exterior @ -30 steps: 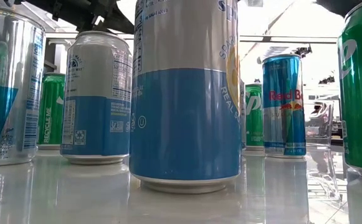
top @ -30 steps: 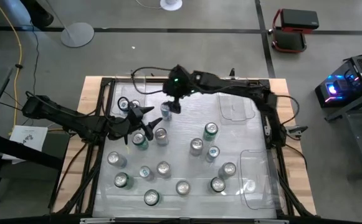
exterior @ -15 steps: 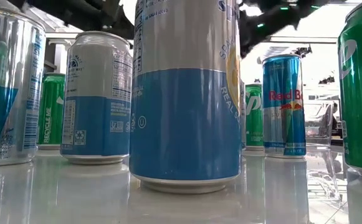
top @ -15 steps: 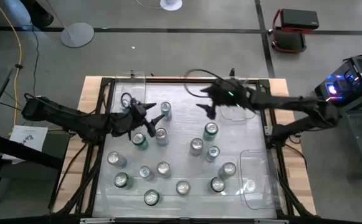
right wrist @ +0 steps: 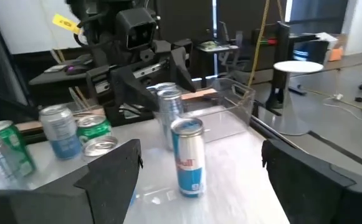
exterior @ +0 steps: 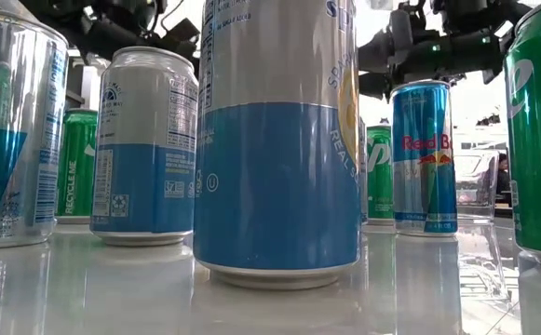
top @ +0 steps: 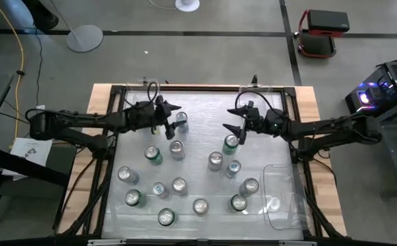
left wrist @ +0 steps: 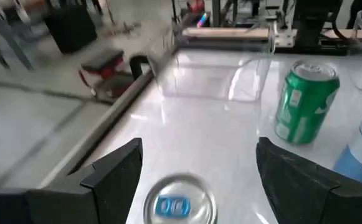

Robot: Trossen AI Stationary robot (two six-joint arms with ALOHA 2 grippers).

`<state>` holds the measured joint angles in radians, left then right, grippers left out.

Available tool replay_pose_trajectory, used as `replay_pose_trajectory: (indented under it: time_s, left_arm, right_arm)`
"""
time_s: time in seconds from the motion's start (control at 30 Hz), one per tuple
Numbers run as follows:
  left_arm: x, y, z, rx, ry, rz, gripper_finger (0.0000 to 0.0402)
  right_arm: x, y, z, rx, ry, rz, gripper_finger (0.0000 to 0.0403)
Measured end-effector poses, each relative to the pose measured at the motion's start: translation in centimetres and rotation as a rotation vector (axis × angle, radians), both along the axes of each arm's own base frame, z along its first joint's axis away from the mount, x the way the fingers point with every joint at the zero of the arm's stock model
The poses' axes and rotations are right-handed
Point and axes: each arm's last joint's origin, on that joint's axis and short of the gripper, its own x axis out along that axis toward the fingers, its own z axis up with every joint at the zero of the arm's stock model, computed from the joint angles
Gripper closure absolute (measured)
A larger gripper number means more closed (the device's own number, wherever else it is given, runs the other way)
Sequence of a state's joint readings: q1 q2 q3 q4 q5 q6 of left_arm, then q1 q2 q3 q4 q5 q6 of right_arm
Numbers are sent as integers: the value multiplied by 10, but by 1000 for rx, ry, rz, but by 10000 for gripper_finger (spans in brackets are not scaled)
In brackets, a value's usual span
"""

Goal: Sort soda cans
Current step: Put the blue soda can into the top left transparent bin

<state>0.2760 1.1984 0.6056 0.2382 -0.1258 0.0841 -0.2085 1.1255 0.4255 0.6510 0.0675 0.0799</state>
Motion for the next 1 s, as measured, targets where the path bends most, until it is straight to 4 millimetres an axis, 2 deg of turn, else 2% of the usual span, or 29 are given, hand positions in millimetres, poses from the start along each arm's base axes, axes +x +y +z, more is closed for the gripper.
replay_pose_trajectory:
  time_s: [0.17, 0.33, 0.73, 1.0]
  left_arm:
    - [-3, 16, -9, -103, 25, -32, 113]
    - [2, 25, -21, -145, 38, -3, 112]
    - [10, 30, -43, -166, 117, 44, 112]
    - [10, 29, -41, -127, 124, 43, 115]
  right_arm:
    - [0, 0, 1, -3, -12, -2, 78]
    - [0, 0, 1, 9, -14, -2, 78]
    - [0, 0, 0, 18, -2, -2, 78]
    - [0, 0, 0, 18, 1, -2, 78]
